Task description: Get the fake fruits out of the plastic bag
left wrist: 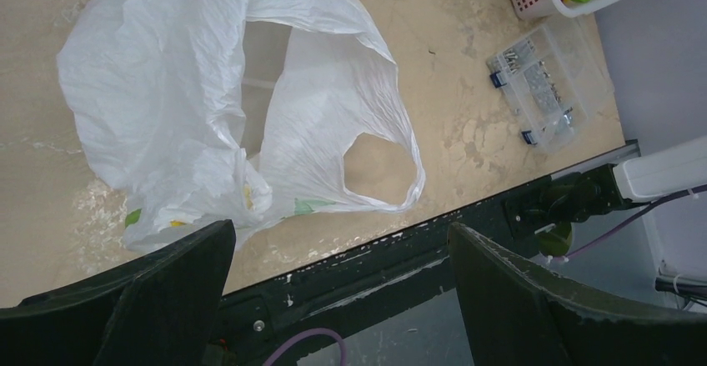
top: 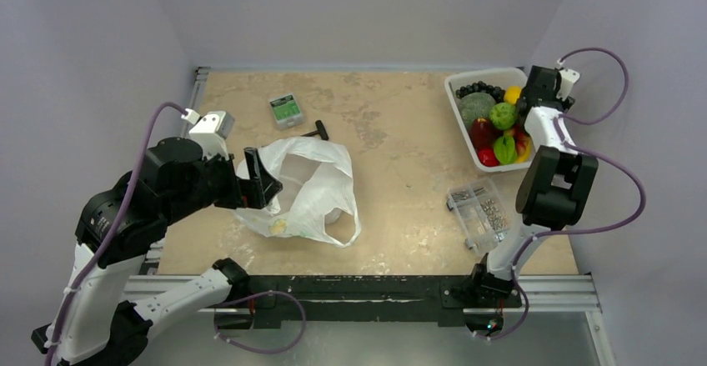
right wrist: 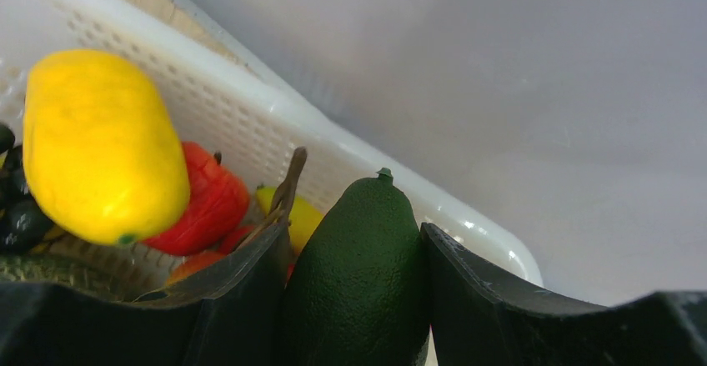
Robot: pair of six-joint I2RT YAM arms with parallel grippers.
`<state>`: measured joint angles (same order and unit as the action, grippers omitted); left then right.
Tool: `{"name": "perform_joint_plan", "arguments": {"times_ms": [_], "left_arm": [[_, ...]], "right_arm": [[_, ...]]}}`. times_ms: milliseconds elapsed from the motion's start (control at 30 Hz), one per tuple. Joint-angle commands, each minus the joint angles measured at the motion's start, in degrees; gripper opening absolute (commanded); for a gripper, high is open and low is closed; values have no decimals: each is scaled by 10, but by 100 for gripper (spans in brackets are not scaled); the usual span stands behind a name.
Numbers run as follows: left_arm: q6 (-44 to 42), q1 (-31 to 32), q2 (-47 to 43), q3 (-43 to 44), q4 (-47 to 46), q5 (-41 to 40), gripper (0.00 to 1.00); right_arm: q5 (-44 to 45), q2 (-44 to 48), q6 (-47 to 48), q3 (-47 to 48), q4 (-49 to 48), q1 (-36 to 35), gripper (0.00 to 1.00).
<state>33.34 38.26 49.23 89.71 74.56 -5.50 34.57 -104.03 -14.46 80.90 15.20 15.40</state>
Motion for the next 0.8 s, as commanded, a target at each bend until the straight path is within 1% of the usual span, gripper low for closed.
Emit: {"name": "perform_joint_plan", "arguments": {"times_ms": [0, 67, 167, 267, 333, 433, 567, 767], "left_arm": [[-3, -3, -1, 21, 10, 13, 100], [0, -3, 0, 21, 12, 17, 100], [6, -4, -1, 16, 8, 19, 100], [13, -4, -6, 8, 4, 25, 100], [18, -4, -13, 3, 2, 28, 100], [19, -4, -20, -1, 2, 27, 100], [18, -4, -24, -4, 10, 21, 100], [17, -3, -38, -15, 9, 26, 100]], "right_arm": [[-5, -12, 10, 54, 3, 14, 12], [-17, -23, 4, 65, 20, 16, 18], [-40, -15, -3, 55, 21, 17, 43], [-51, 0, -8, 44, 22, 17, 59], [-55, 8, -9, 37, 24, 17, 66], [-59, 17, -16, 33, 40, 17, 75], [-47, 42, -21, 18, 52, 16, 82], [-48, 107, -16, 0, 53, 3, 89]]}}
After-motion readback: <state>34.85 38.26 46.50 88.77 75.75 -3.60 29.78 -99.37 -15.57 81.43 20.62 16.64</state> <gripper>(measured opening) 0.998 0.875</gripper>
